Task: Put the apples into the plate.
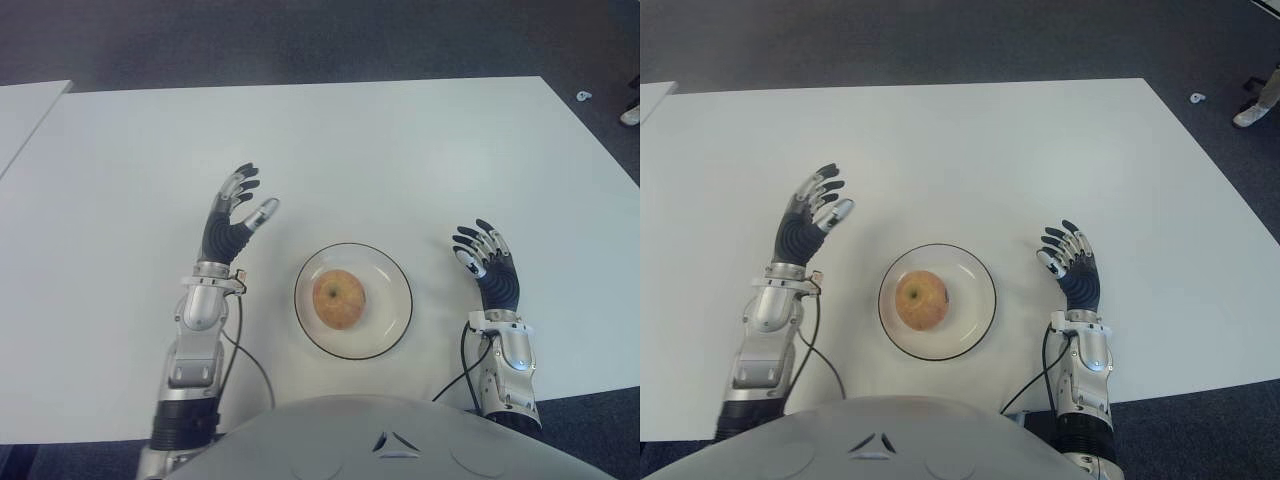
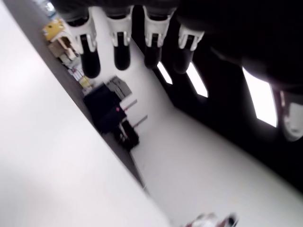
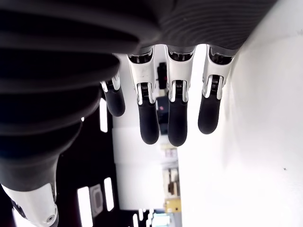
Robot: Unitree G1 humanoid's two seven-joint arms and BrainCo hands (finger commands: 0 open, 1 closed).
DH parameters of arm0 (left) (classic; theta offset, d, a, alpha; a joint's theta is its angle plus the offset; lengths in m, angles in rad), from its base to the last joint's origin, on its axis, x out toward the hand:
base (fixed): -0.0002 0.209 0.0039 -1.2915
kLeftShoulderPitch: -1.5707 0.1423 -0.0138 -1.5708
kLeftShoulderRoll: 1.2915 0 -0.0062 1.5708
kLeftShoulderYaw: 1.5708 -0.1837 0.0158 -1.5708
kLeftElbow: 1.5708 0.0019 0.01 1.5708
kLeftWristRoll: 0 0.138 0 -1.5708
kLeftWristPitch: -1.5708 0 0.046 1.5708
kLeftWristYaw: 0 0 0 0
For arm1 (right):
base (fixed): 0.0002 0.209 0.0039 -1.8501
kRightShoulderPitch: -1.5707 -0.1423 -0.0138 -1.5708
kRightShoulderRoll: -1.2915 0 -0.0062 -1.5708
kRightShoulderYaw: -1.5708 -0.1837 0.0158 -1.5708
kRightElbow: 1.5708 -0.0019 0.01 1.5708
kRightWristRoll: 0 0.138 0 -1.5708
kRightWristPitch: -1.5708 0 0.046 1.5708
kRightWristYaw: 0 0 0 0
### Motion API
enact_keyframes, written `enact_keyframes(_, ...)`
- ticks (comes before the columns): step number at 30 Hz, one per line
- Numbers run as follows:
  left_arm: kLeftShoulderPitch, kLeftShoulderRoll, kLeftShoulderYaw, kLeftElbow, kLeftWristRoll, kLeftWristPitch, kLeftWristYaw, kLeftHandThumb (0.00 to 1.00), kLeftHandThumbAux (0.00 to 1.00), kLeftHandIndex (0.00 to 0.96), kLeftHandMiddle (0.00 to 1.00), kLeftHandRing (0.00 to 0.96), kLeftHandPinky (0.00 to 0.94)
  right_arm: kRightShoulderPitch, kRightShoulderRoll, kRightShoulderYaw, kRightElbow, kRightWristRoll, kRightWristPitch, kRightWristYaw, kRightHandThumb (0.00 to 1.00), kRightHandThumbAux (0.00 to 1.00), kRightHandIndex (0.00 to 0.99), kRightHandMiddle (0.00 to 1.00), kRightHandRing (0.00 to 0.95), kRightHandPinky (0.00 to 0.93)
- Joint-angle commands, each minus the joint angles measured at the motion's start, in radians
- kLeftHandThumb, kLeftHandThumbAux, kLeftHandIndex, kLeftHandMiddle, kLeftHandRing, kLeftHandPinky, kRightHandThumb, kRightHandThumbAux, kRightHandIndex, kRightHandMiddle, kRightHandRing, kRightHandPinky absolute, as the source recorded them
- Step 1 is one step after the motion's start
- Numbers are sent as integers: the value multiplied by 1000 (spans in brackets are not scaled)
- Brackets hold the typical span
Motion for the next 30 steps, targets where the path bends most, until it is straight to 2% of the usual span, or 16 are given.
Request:
enact_keyframes(1, 36, -48, 24, 19, -67, 39, 30, 141, 501, 200, 174, 175, 211, 16, 5, 2, 44, -2, 28, -3, 708, 682, 153, 297, 291, 308)
enact_keyframes(8, 65, -66, 27, -5, -86, 57, 39, 121, 518, 168, 165, 162, 195, 20, -3, 4, 61, 0, 14, 10, 684, 679, 148, 289, 289, 328)
enact_keyframes(13, 84, -75, 28, -6, -85, 55, 49, 103, 513, 137, 172, 178, 217, 16, -7, 3, 59, 14, 23, 22, 705, 675, 154, 287, 295, 332)
enact_keyframes(21, 94, -106, 22, 60, -73, 39, 93, 88, 521, 128, 182, 194, 241, 17, -17, 6, 55, 5, 28, 22, 695, 676, 149, 281, 286, 320)
enact_keyframes(25, 74, -121, 11, 146, -73, 23, 120, 84, 533, 132, 189, 205, 253, 18, -18, 8, 50, 3, 26, 22, 696, 677, 150, 281, 286, 327)
enact_keyframes(30, 27, -113, 28, 344, -97, -52, 129, 77, 544, 134, 192, 212, 245, 24, -16, 16, 45, -5, 19, 20, 698, 678, 152, 276, 285, 325)
